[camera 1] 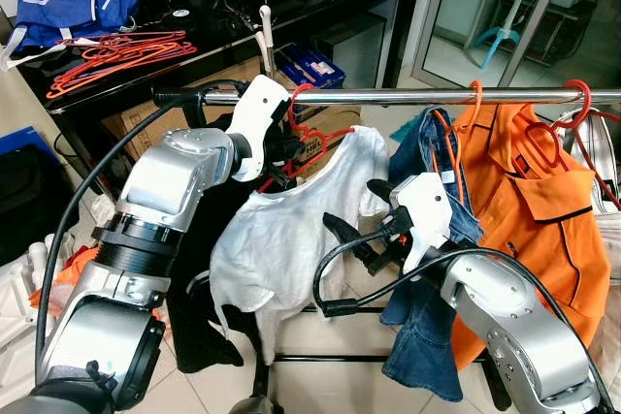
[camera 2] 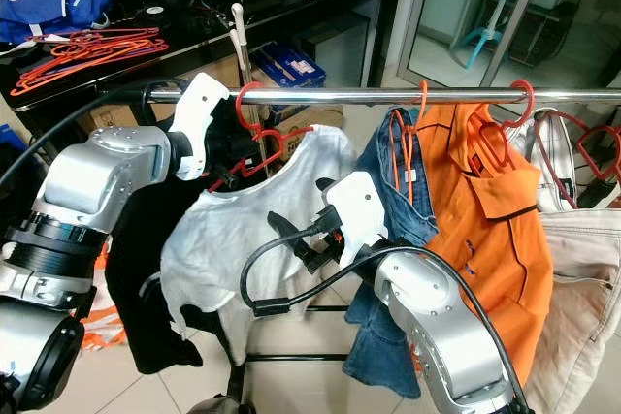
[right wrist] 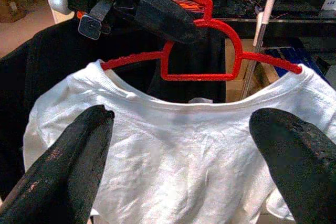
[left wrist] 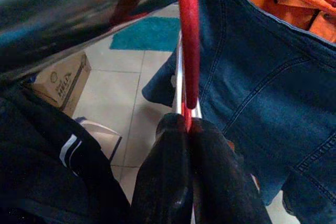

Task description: Hang hanger

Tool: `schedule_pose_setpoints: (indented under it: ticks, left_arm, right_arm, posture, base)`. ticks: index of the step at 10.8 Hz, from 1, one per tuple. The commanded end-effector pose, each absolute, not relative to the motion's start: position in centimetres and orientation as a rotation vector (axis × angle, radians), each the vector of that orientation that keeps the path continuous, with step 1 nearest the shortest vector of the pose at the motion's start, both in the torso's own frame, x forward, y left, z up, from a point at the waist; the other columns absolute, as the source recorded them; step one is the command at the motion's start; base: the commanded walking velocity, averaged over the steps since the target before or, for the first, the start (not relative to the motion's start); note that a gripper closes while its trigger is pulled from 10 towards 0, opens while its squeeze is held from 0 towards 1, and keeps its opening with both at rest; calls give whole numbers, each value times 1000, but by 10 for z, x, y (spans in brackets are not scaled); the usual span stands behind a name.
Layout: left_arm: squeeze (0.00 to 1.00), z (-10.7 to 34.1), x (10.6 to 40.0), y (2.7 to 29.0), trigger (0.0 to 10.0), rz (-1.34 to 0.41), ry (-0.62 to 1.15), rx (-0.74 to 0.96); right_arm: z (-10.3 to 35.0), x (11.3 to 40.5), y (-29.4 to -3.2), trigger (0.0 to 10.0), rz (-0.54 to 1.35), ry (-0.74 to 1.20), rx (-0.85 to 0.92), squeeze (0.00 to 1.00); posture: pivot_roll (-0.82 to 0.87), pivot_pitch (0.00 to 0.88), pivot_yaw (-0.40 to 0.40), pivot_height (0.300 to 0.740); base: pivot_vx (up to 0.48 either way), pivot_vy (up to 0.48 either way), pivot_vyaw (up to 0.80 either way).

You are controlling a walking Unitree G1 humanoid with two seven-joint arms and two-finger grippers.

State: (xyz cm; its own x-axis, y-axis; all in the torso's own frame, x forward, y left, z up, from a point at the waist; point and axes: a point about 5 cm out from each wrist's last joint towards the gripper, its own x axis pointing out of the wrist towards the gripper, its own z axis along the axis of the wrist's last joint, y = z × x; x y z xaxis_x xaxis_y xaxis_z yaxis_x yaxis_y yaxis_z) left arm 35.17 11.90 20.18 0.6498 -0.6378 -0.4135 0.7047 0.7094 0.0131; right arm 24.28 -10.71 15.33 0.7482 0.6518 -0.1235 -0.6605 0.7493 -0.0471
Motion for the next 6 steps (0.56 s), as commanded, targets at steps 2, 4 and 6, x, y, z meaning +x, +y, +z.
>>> schedule_pose_setpoints:
  ticks: [2,4,6]
  left_arm:
    - [0,208,346,123,0,-753,332,155]
    - [0,213,337,129,0,-722,251,131]
    - [0,209,313,144,0,-678,213,161]
  right_arm:
    - [157,241,-105,10000,711,86,-95,0]
    - [157,241,-108,10000,685,82,-92,0]
    - [158,241,-112,10000,649,77,-89,0]
  posture:
    - [-1,0,80,740]
    - [-7,0,86,740]
    - [-2,0,93,740]
  base:
    - [0,0,0]
    - [0,0,0]
    - [0,0,0]
